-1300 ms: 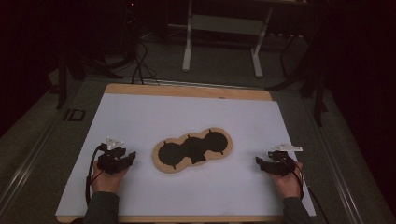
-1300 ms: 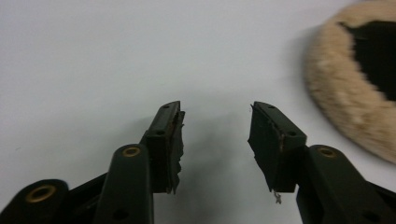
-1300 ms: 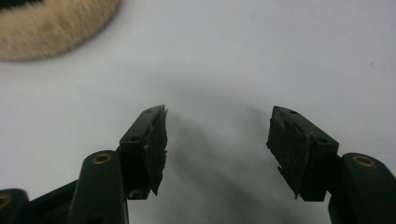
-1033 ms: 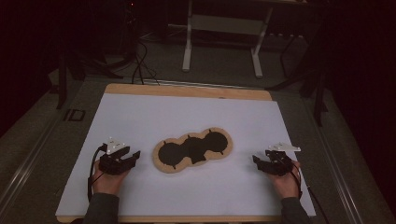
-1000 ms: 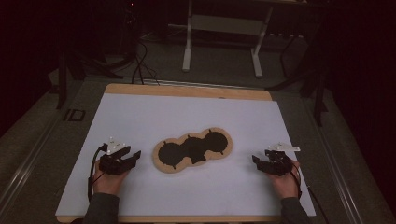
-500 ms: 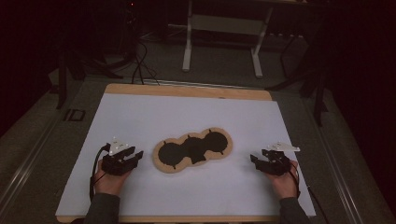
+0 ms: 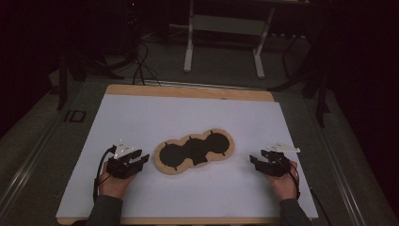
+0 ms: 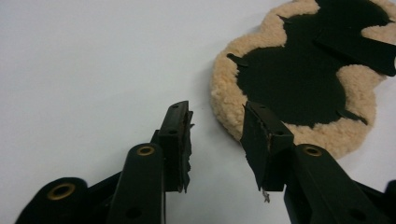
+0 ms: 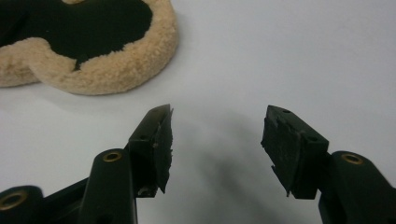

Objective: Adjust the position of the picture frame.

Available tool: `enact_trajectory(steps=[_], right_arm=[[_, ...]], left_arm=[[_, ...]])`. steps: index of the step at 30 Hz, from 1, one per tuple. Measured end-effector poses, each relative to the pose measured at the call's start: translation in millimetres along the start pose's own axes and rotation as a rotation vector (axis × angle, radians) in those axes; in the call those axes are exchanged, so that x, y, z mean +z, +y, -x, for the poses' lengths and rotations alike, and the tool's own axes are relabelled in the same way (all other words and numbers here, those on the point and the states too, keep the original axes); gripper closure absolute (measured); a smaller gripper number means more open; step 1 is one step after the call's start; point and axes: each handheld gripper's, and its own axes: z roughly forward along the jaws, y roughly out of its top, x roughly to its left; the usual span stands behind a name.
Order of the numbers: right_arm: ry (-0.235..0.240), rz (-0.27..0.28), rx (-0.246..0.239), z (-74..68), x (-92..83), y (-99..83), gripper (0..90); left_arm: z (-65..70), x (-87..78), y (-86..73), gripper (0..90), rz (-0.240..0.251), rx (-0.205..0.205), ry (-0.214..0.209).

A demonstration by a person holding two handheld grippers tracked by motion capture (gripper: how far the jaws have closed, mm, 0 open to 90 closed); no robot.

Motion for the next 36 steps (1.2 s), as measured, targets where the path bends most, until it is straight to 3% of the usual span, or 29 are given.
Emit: enact_trajectory(steps=[15, 21, 25, 36], right_arm=[[0.024, 0.011, -0.023, -11.7, 3.0, 5.2, 45.7], [0.031, 0.019, -0.027, -15.0, 4.3, 7.8, 46.0], [0.045, 0.035, -0.015, -17.6, 4.8, 10.5, 46.1], [0.051, 0.039, -0.023, -21.5, 9.6, 18.2, 45.9]], left_arm=[[4.9, 4.9, 0.3, 78.1, -0.041, 0.014, -0.028], [8.3, 5.6, 0.0, 88.8, -0.047, 0.02, -0.052], [10.4, 6.2, -0.1, 89.8, -0.046, 0.028, -0.081], [17.4, 6.9, -0.2, 89.8, -0.046, 0.053, -0.096]])
